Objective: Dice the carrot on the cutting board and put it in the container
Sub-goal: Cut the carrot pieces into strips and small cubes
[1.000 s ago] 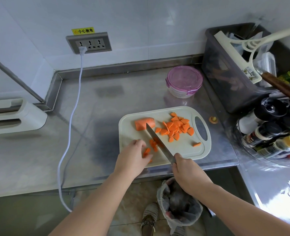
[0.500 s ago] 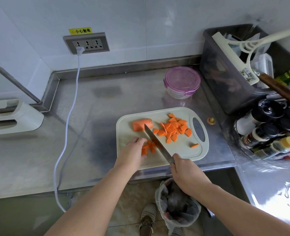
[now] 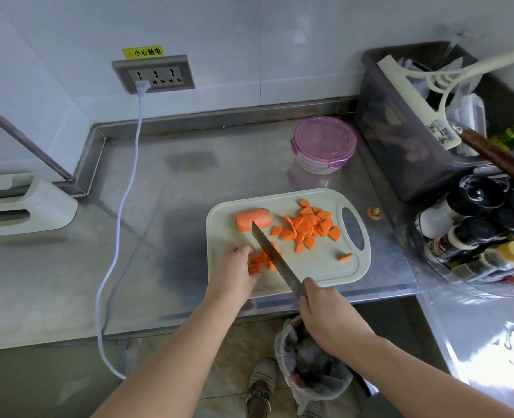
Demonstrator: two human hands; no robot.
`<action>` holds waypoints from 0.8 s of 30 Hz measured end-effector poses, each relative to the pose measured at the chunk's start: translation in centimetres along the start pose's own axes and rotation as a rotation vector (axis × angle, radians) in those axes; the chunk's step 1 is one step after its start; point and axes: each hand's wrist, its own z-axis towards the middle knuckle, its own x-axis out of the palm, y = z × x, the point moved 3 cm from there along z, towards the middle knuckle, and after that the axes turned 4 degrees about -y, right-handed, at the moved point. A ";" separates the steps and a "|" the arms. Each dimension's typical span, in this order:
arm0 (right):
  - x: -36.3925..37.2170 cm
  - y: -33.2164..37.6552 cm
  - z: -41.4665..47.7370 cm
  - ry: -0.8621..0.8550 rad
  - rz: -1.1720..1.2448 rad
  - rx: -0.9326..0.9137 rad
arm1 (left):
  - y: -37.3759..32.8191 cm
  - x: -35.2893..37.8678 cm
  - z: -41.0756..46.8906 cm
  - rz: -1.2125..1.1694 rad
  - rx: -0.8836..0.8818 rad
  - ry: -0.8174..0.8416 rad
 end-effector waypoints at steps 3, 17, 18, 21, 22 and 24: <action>0.5 -0.1 -0.3 -0.019 0.074 0.035 | -0.1 -0.1 -0.1 0.011 -0.012 -0.010; 1.0 1.2 -0.6 -0.014 0.122 0.029 | 0.1 0.1 -0.4 -0.037 -0.038 -0.002; 0.9 1.2 -0.6 -0.022 0.126 0.025 | 0.2 0.0 -0.4 -0.040 -0.039 0.001; 0.4 1.0 -0.6 -0.044 0.131 0.039 | 0.3 -0.2 -0.5 -0.028 -0.029 -0.002; 0.3 0.9 -0.7 -0.045 0.127 0.046 | 0.3 -0.3 -0.5 -0.019 -0.019 -0.005; 0.4 0.9 -0.7 -0.040 0.117 0.059 | 0.1 -0.4 -0.5 -0.005 0.000 -0.007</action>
